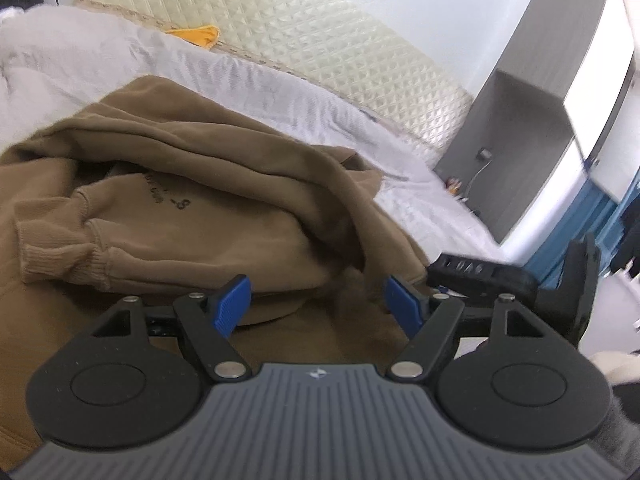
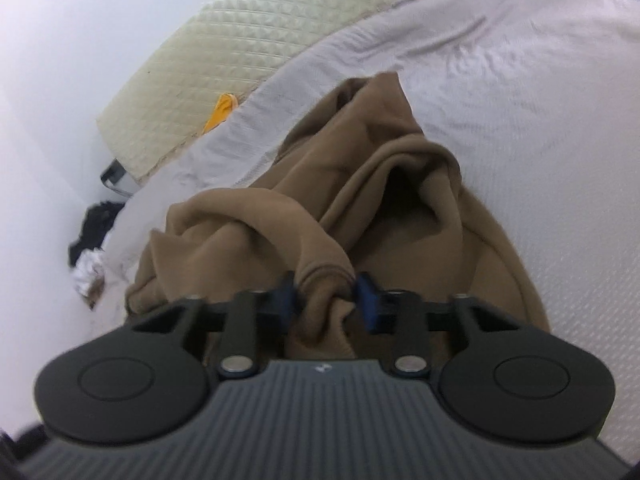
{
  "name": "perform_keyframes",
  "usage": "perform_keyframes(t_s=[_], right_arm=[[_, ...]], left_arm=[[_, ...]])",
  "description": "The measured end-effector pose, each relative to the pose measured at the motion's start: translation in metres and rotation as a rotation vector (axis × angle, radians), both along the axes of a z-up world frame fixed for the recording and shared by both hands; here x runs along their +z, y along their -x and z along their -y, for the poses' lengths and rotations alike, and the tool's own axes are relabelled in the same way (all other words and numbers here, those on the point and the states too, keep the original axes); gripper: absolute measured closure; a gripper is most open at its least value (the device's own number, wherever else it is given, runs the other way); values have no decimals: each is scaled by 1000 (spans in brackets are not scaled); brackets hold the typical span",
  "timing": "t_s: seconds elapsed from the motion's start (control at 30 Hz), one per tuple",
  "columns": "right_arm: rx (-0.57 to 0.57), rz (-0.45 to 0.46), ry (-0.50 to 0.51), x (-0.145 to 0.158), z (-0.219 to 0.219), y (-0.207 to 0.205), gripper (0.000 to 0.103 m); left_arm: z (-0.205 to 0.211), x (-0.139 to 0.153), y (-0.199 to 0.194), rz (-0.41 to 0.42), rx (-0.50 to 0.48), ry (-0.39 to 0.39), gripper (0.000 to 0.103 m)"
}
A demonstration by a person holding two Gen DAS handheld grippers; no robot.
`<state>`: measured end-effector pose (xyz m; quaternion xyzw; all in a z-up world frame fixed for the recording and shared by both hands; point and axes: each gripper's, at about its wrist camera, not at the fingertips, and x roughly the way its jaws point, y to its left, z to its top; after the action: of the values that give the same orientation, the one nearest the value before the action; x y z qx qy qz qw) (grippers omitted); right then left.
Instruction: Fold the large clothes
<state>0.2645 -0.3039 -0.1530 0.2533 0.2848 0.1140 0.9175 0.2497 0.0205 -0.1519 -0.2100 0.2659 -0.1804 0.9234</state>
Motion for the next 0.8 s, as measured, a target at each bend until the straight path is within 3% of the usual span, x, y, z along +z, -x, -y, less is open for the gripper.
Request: perform_keyframes(t_s=[0.2, 0.33, 0.53, 0.8], right_arm=[[72, 61, -27, 18, -11, 28, 78], [158, 84, -127, 24, -17, 50, 79], [230, 130, -37, 34, -41, 64, 79], [330, 141, -22, 34, -59, 67, 79]], left_arm=[[-8, -3, -2, -7, -21, 105, 24], [-18, -5, -5, -16, -33, 213, 22], [-37, -10, -10, -46, -28, 390, 18], [-46, -19, -18, -90, 11, 425, 19]])
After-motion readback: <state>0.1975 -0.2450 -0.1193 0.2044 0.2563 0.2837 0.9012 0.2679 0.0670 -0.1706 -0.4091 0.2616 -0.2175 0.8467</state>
